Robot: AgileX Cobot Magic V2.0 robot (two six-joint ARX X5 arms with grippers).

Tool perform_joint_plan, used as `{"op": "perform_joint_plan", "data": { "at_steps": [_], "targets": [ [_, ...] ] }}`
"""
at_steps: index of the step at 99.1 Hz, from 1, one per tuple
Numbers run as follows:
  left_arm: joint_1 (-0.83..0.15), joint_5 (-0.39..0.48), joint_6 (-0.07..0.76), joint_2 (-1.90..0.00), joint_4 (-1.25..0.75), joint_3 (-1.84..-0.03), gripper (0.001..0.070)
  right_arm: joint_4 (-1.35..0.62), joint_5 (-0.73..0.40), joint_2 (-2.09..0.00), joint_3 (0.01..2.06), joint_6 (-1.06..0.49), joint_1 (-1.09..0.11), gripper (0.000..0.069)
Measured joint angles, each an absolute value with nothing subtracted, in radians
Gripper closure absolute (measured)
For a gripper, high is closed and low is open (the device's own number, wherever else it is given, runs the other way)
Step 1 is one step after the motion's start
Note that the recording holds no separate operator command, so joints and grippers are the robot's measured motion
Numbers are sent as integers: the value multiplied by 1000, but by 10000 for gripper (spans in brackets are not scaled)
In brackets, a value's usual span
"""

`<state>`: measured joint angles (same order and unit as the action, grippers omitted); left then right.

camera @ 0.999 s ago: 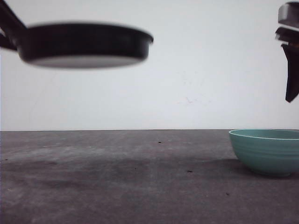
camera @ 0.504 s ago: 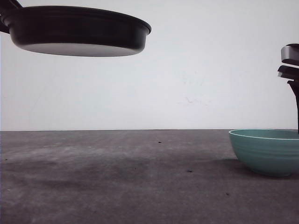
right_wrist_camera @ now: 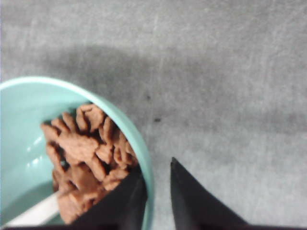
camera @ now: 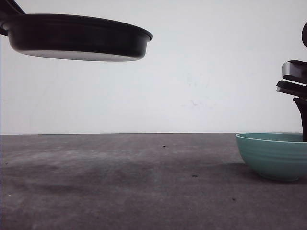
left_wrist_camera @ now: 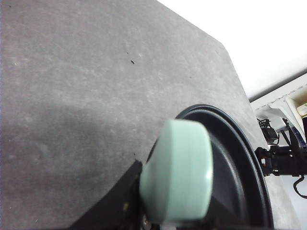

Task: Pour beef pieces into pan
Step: 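Grasp the rim of the green bowl with the right gripper, then lift the bowl with the right gripper and bring it over the pan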

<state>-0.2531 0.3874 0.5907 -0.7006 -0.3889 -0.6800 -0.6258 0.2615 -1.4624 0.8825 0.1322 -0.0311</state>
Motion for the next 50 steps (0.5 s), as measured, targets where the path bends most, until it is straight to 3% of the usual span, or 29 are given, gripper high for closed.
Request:
{"op": "perform_joint_plan", "data": {
  "at_steps": [13,50],
  "targets": [
    [-253,387,590,-705,-390,-680,654,-608,291,-1463,883,136,-31,677],
    [-313,391,568,-798,-395,-688,654,-588,338,-1295,1000,183,-81,680]
  ]
}}
